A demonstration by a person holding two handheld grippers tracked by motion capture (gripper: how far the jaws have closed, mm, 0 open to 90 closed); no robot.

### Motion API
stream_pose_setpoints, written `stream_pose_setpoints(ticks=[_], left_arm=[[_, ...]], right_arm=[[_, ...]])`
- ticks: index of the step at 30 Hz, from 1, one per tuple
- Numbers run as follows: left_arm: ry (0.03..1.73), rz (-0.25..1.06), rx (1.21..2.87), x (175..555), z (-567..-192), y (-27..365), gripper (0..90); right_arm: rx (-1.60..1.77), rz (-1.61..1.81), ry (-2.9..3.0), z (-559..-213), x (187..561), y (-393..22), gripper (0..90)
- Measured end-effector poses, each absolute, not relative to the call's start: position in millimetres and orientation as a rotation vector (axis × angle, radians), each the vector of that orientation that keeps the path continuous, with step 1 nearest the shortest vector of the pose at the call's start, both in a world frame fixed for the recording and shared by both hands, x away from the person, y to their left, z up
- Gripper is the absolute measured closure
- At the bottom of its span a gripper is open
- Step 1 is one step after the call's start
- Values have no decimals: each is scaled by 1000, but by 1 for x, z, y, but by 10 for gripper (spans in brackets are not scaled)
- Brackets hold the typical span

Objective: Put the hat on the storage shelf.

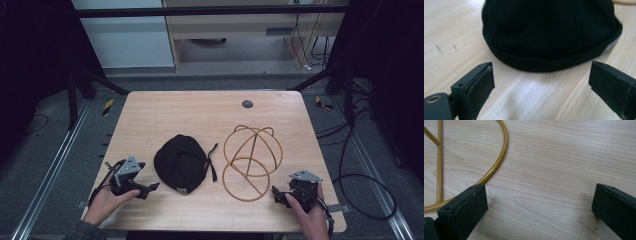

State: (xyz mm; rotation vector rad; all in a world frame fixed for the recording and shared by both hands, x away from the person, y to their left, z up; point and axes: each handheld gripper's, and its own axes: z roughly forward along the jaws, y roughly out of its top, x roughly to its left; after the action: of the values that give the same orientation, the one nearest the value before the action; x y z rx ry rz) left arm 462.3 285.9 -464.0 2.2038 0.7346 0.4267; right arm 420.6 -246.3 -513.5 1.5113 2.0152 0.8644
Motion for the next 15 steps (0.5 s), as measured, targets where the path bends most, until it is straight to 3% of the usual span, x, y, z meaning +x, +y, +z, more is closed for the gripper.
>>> stream_pose_setpoints(ticks=[15], left_arm=[[651, 413, 2342, 485, -402, 240, 60]], right_arm=[[1516, 866, 2016, -513, 421, -246, 4]])
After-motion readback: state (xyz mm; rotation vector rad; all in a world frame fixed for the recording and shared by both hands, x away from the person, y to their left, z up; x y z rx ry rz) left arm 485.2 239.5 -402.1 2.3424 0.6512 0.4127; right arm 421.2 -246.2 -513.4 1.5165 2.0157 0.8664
